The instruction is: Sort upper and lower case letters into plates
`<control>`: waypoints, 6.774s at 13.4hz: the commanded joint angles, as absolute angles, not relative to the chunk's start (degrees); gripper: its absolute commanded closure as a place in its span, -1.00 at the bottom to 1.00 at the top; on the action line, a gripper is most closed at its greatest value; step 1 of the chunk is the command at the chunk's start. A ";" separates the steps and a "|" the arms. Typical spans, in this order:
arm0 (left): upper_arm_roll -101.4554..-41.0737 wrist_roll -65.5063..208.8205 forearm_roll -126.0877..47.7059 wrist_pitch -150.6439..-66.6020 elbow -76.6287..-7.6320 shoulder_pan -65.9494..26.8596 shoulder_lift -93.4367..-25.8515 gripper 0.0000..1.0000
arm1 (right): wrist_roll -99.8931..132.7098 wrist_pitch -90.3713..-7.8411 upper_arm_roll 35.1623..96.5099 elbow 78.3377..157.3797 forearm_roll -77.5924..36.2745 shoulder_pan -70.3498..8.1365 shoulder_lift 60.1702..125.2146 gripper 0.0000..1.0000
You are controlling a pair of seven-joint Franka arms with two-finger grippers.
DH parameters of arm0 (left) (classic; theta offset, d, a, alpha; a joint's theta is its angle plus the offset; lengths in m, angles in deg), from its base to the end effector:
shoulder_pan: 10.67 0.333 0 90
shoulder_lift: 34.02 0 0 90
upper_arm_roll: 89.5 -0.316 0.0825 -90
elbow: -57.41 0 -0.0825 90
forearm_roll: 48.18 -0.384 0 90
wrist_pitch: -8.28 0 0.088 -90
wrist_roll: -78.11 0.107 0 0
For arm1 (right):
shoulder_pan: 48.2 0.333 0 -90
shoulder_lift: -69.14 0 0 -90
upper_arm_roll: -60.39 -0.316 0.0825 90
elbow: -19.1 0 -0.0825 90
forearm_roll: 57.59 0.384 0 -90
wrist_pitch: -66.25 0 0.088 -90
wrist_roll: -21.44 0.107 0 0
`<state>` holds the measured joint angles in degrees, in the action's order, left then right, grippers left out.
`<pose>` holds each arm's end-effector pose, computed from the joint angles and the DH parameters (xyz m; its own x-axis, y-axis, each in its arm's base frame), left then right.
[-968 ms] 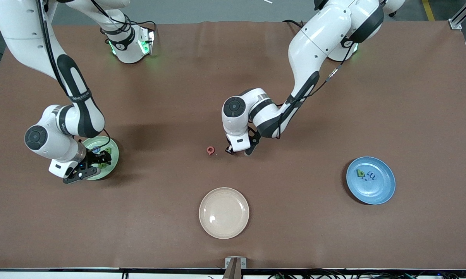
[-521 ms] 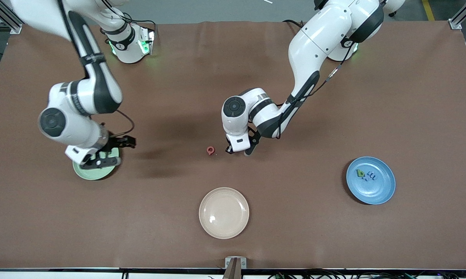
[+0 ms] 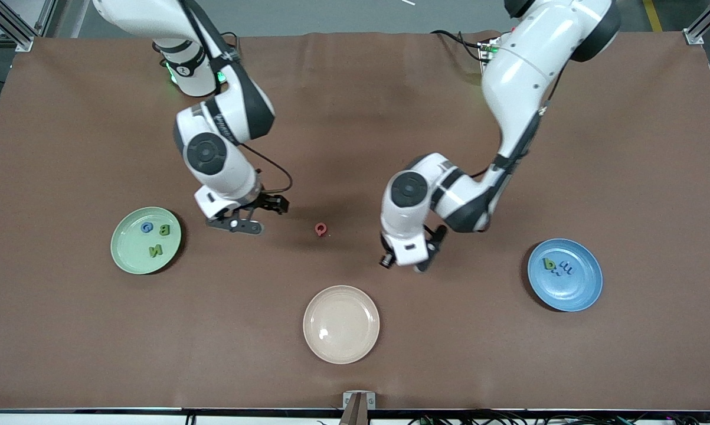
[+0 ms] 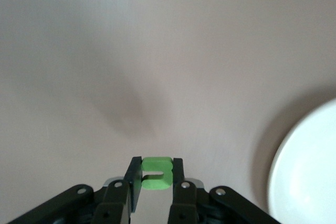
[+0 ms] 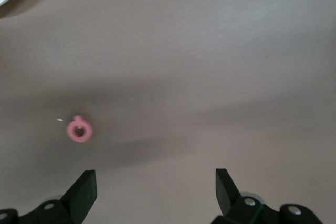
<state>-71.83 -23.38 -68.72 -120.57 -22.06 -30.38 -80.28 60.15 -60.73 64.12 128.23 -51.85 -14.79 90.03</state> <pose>0.6241 -0.4016 0.2517 0.5309 0.8455 0.0573 0.8388 -0.5339 0.1063 0.5354 0.3111 0.3040 0.9740 -0.2137 -0.0750 -0.2149 -0.9766 -0.0085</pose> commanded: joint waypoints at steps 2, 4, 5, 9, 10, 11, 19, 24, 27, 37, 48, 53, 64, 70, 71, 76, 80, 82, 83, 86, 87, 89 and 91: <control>-71.31 -10.70 -68.58 -116.63 -23.19 -23.52 -77.36 1.00 | 70.98 -64.70 64.78 122.91 -49.24 -9.63 97.95 -0.99; -71.40 -6.64 -69.01 -114.60 -23.72 -19.65 -77.35 1.00 | 75.04 -66.37 64.78 119.58 -49.16 -8.13 102.60 -0.99; -71.40 -3.75 -69.01 -113.64 -24.59 -17.72 -77.35 1.00 | 75.75 -66.99 64.69 118.17 -49.16 -7.87 104.45 -0.99; -71.40 7.42 -69.36 -110.91 -28.02 -9.81 -76.30 1.00 | 76.28 -68.40 64.69 114.47 -49.07 -7.60 108.77 -0.96; -71.40 9.79 -69.45 -109.60 -28.02 -8.57 -75.86 1.00 | 76.28 -68.48 64.69 113.94 -49.07 -7.60 109.48 -0.95; -71.40 13.30 -69.45 -108.98 -28.20 -6.47 -75.68 1.00 | 76.28 -68.92 64.69 113.85 -49.15 -7.16 110.00 -0.93; -71.40 28.35 -69.45 -108.88 -30.66 2.77 -75.33 0.55 | 75.93 -69.89 64.69 113.76 -47.31 -6.81 111.06 -0.46; -71.31 28.89 -69.36 -108.79 -30.57 2.95 -73.76 -1.00 | 75.84 -69.98 64.78 113.76 -47.57 -6.46 111.59 -0.13; -70.09 31.51 -69.28 -108.79 -30.05 2.78 -69.55 -1.00 | 75.76 -70.59 64.69 113.76 -47.66 -6.46 111.77 -0.03; -69.38 52.62 -59.89 -99.05 -29.00 3.30 -50.38 -1.00 | 75.41 -70.07 64.96 113.67 -47.84 -7.33 111.24 0.78; -77.85 72.30 -53.56 -77.71 -26.27 -3.69 -35.70 -1.00 | 30.74 -67.60 77.51 140.81 -48.89 -16.37 85.68 0.77; -87.39 76.00 -50.12 -73.81 -30.65 -11.20 -31.39 -1.00 | 3.65 -68.39 78.84 141.62 -48.89 -30.43 86.19 0.75; -85.90 76.35 -50.20 -71.88 -30.66 -9.45 -30.16 -1.00 | -16.18 -80.53 78.06 135.91 -48.28 -41.44 99.55 0.67; -85.99 76.53 -50.12 -71.97 -30.57 -8.31 -29.98 -1.00 | -16.09 -79.91 77.79 135.73 -47.40 -40.65 99.64 0.67; -85.99 76.44 -50.12 -72.32 -30.57 -8.04 -30.07 -1.00 | -16.09 -80.00 77.79 135.73 -47.40 -40.65 99.64 0.63; -86.07 76.52 -50.64 -72.23 -30.40 -7.51 -29.80 -1.00 | -15.48 -74.75 77.96 135.91 -47.40 -38.63 97.02 -0.96; -85.99 76.53 -50.64 -74.25 -30.40 -7.33 -30.42 -1.00 | -15.39 -65.79 78.49 135.65 -47.57 -36.95 88.50 -1.00; -85.99 76.53 -50.64 -75.04 -30.40 -7.24 -30.51 -1.00 | -15.39 -64.53 78.49 135.82 -48.53 -35.65 84.28 -1.00; -85.99 76.53 -50.73 -75.30 -30.57 -7.24 -30.59 -1.00 | -14.95 -64.18 78.58 135.99 -48.97 -34.77 82.52 -1.00; -85.99 76.53 -50.82 -75.83 -30.57 -7.33 -30.68 -1.00 | 7.64 -54.03 78.32 133.55 -50.72 -33.54 77.77 -0.99; -85.99 76.53 -50.73 -75.83 -30.66 -7.16 -30.68 -1.00 | 13.82 -49.72 78.06 131.62 -53.09 -32.74 76.54 -0.99; -85.99 76.53 -50.82 -75.83 -30.75 -7.24 -30.77 -1.00 | 22.03 -39.71 77.97 125.22 -55.57 -31.33 75.38 -0.99; -85.90 76.53 -50.73 -76.10 -30.66 -7.24 -30.77 -1.00 | 22.49 -30.48 78.05 116.97 -55.66 -31.24 75.38 -0.99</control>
<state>-85.98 75.57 -50.94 -75.16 -30.10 -7.43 -31.28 20.30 -37.30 77.90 123.36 -54.78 -31.32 75.55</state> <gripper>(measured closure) 0.000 0.000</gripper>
